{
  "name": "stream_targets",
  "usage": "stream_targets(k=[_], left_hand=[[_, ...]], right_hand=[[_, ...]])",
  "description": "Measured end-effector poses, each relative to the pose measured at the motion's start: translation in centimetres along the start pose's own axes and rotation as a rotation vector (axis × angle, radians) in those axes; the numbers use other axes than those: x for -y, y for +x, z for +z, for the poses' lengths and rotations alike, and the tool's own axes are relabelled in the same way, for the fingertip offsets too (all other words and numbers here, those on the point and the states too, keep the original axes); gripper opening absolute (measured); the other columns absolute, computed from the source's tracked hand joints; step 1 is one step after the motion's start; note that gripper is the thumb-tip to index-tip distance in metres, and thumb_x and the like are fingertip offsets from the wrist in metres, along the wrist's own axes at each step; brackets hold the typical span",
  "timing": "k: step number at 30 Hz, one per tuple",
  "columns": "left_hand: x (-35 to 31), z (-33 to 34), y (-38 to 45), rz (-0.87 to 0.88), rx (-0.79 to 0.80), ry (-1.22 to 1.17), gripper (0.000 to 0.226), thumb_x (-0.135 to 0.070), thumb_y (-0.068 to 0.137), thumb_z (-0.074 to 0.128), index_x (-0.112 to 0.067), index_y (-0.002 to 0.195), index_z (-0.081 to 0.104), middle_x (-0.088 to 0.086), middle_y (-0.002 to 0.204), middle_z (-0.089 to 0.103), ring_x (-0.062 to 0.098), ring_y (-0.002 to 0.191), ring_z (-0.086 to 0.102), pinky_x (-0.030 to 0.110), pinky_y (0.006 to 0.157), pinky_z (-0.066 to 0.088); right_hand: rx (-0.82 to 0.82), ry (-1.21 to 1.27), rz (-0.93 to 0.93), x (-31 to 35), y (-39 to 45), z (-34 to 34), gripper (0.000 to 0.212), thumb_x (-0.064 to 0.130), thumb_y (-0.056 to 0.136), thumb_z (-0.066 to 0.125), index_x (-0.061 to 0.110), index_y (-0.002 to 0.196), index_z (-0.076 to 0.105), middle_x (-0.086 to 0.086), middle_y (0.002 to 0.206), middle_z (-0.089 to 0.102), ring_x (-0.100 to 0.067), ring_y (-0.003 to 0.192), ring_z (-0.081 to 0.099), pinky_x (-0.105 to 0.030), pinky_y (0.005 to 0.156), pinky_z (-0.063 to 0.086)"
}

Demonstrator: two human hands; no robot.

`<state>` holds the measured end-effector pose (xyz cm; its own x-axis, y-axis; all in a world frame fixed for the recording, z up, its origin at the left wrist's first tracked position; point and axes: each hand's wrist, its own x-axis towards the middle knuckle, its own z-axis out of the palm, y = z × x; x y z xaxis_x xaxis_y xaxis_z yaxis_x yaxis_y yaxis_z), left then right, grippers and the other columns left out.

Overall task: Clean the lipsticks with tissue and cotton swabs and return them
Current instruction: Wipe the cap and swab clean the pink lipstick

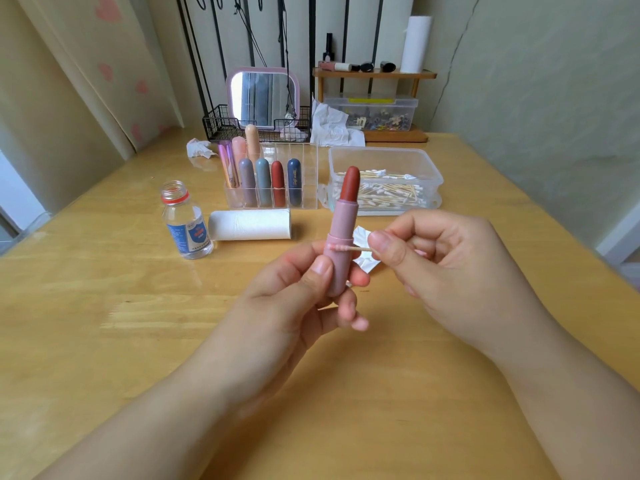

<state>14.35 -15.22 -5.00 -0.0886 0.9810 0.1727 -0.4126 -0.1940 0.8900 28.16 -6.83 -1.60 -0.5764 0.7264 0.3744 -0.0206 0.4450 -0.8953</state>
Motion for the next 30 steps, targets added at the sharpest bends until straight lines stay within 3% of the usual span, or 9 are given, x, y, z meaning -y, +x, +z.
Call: stream_targets(k=[6,9,12,16,22,26,30], left_hand=[[0.0,-0.2,0.4,-0.012,0.014,-0.11,0.024,-0.016,0.088,0.045,-0.003,0.092,0.065,0.011,0.077,0.058,0.015,0.057,0.049,0.03,0.063,0.052],[0.2,-0.2,0.5,-0.056,0.039,-0.116,0.025,-0.02,0.084,0.05,-0.007,0.089,0.071,0.011,0.078,0.059,0.017,0.059,0.054,0.033,0.065,0.054],[0.1,-0.1,0.2,-0.074,0.045,-0.068,0.025,-0.022,0.085,0.053,-0.009,0.094,0.072,0.012,0.081,0.051,0.016,0.062,0.054,0.031,0.069,0.053],[0.0,-0.1,0.0,-0.028,0.065,0.026,0.016,-0.024,0.079,0.073,-0.014,0.092,0.071,0.007,0.082,0.051,0.015,0.065,0.054,0.028,0.071,0.052],[0.0,-0.4,0.1,0.008,0.017,0.141,0.006,-0.016,0.079,0.068,-0.02,0.076,0.071,-0.002,0.07,0.054,0.012,0.064,0.053,0.025,0.07,0.052],[-0.4,-0.5,0.2,0.022,-0.009,0.135,0.012,-0.011,0.08,0.064,-0.014,0.089,0.072,0.001,0.067,0.058,0.013,0.062,0.058,0.027,0.071,0.053],[-0.5,-0.6,0.3,0.019,-0.062,0.071,0.025,-0.007,0.075,0.062,-0.003,0.099,0.059,0.006,0.074,0.06,0.018,0.059,0.062,0.03,0.068,0.055]], right_hand=[[-0.028,-0.015,0.006,-0.4,0.2,-0.3,0.026,0.034,0.08,0.069,0.018,0.062,0.06,0.011,0.043,0.044,-0.003,0.042,0.039,-0.011,0.046,0.032],[0.008,0.005,-0.006,-0.1,0.0,-0.1,0.023,0.026,0.082,0.064,0.008,0.069,0.061,0.014,0.04,0.046,-0.002,0.039,0.044,-0.006,0.046,0.032],[0.022,-0.012,-0.013,0.0,0.0,-0.1,0.018,0.016,0.085,0.061,0.003,0.072,0.062,0.016,0.039,0.048,-0.001,0.039,0.046,-0.005,0.047,0.032],[0.009,-0.055,-0.018,-0.1,-0.1,0.0,0.018,0.017,0.086,0.063,0.007,0.07,0.063,0.015,0.039,0.047,-0.001,0.037,0.044,-0.006,0.045,0.03],[0.014,-0.114,-0.033,-0.2,-0.2,0.1,0.018,0.017,0.085,0.064,0.012,0.068,0.063,0.015,0.039,0.046,-0.001,0.038,0.044,-0.006,0.045,0.029],[-0.016,-0.071,-0.008,-0.4,0.1,-0.4,0.024,0.03,0.083,0.07,0.018,0.063,0.061,0.012,0.042,0.047,-0.002,0.041,0.04,-0.009,0.046,0.03],[-0.039,-0.095,0.011,-0.8,0.3,-0.9,0.019,0.036,0.076,0.063,0.019,0.07,0.063,-0.002,0.05,0.047,-0.018,0.052,0.041,-0.021,0.047,0.032]])
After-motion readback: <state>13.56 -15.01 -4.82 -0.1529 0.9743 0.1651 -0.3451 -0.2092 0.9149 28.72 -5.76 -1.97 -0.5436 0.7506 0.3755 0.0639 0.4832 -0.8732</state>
